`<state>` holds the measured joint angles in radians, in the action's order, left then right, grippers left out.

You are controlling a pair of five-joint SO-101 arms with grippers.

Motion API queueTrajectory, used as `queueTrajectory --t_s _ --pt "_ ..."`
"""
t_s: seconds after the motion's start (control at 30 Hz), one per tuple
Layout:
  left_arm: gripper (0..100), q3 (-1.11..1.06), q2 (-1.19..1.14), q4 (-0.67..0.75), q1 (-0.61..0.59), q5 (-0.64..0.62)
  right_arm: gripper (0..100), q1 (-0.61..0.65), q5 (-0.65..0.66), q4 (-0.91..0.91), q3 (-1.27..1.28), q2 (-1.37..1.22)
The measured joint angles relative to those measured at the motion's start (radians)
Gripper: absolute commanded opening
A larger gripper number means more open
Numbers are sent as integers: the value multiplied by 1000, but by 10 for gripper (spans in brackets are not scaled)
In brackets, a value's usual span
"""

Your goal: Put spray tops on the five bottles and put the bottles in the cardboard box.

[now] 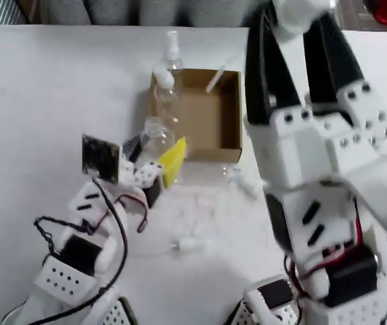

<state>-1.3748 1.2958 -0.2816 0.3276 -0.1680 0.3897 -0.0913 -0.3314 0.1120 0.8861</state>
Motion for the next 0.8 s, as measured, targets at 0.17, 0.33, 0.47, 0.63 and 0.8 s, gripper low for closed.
queueTrajectory --t_s 0.17,0.33,0.47,0.63,0.8 --pt "20 -103 72 68 31 94 15 63 0 0 -44 -110" --pt "20 -141 106 74 57 107 15 210 0 -14 -9 -106" --pt "20 -160 120 74 57 109 15 272 0 -64 61 -60" --pt "20 -166 120 74 55 109 15 285 112 -66 153 64" --pt "20 -166 120 74 55 109 15 394 282 -66 209 192"
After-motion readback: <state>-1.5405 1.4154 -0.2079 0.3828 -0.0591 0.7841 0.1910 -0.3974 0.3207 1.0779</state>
